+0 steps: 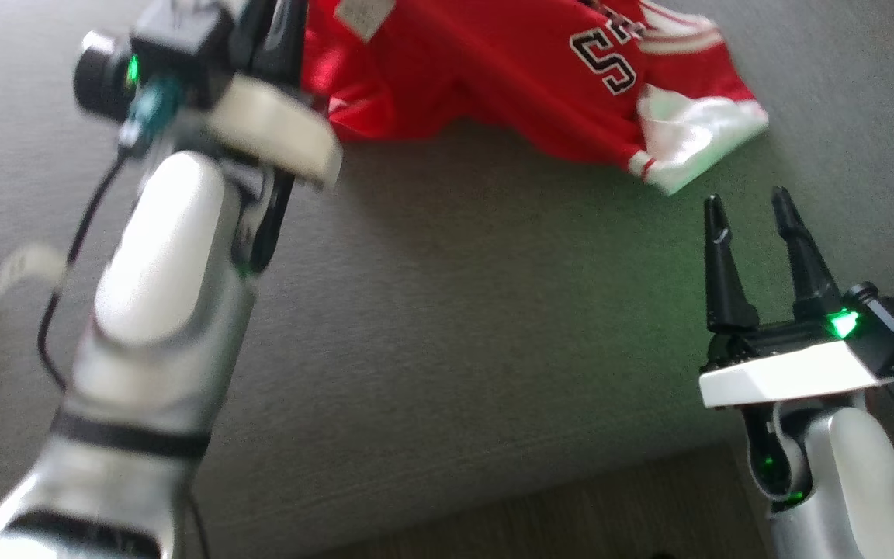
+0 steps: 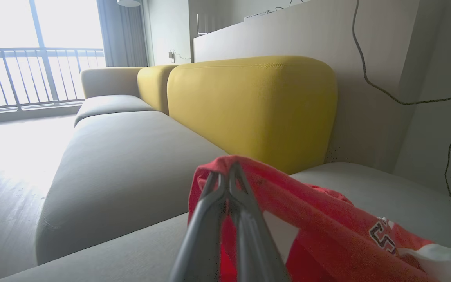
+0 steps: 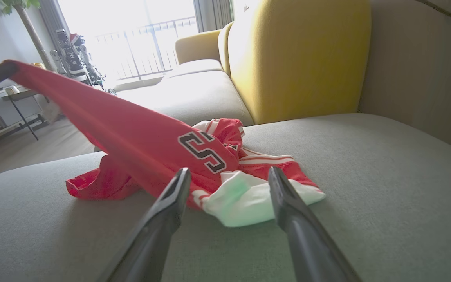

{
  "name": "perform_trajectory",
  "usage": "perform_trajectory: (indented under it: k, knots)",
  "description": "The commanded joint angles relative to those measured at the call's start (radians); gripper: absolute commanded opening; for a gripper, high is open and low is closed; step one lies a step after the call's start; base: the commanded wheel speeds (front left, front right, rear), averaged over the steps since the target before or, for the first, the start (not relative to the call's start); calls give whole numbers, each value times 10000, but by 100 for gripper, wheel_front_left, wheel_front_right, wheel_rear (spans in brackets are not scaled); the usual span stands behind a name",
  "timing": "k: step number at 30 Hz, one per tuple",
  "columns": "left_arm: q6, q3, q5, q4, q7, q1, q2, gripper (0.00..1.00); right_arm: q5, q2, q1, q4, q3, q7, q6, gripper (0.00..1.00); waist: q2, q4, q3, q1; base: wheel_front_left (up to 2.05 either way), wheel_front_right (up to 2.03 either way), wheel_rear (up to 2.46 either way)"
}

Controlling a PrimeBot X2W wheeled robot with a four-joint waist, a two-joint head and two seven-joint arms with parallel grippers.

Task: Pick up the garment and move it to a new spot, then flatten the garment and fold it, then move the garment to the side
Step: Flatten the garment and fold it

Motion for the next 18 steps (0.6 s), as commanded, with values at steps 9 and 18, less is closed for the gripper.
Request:
perform_trajectory:
  k: [9,18]
  knots:
    - [108,268,-200,-2706,377,3739,1276,0,-275,5,298,264,-904,322,-2,100,0,2807,-2615,0,0,0,0]
    - [-50,-683,-170,-3787,1749,6545,1910,0,29,5,509,701,-1249,434,-2,100,0,3554,-3219,0,0,0,0]
